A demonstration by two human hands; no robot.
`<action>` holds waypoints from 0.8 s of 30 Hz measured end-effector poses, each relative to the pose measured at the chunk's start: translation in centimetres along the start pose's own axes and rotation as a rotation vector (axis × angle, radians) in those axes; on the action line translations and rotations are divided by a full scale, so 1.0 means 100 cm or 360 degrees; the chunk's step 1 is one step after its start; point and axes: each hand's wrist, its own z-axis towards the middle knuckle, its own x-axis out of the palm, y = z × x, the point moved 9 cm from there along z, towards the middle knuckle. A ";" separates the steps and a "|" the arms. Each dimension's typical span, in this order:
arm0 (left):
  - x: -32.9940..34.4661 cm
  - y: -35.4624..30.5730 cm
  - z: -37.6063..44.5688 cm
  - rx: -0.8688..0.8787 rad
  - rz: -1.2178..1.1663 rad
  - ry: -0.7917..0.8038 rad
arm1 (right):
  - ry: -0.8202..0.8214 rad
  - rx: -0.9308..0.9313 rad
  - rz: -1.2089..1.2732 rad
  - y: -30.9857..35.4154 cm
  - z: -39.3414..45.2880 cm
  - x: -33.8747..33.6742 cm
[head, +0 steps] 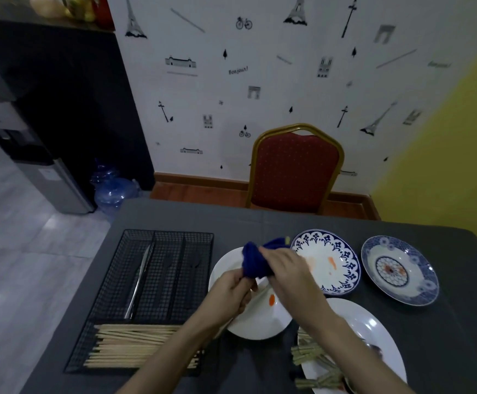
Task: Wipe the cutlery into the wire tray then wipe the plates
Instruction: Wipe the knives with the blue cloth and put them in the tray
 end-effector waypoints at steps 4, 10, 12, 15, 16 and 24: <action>-0.001 0.003 -0.002 0.0030 0.0037 0.0008 | 0.0102 -0.0016 -0.0004 -0.008 0.004 0.003; 0.004 0.002 0.005 0.0062 0.0122 -0.0046 | 0.0056 0.0213 0.0028 -0.034 0.007 -0.001; 0.002 0.002 0.004 0.0061 0.0115 -0.0051 | 0.0136 -0.0015 0.0073 -0.007 -0.004 0.006; -0.001 0.003 -0.002 0.0052 0.0100 -0.0039 | 0.0075 0.0165 0.0075 -0.035 0.007 0.000; -0.001 0.003 -0.003 0.0050 0.0092 -0.0043 | 0.0061 0.0284 0.0083 -0.049 0.010 -0.001; -0.002 -0.003 -0.007 -0.0080 -0.0240 -0.0024 | 0.0035 0.0068 0.0303 -0.020 0.005 -0.008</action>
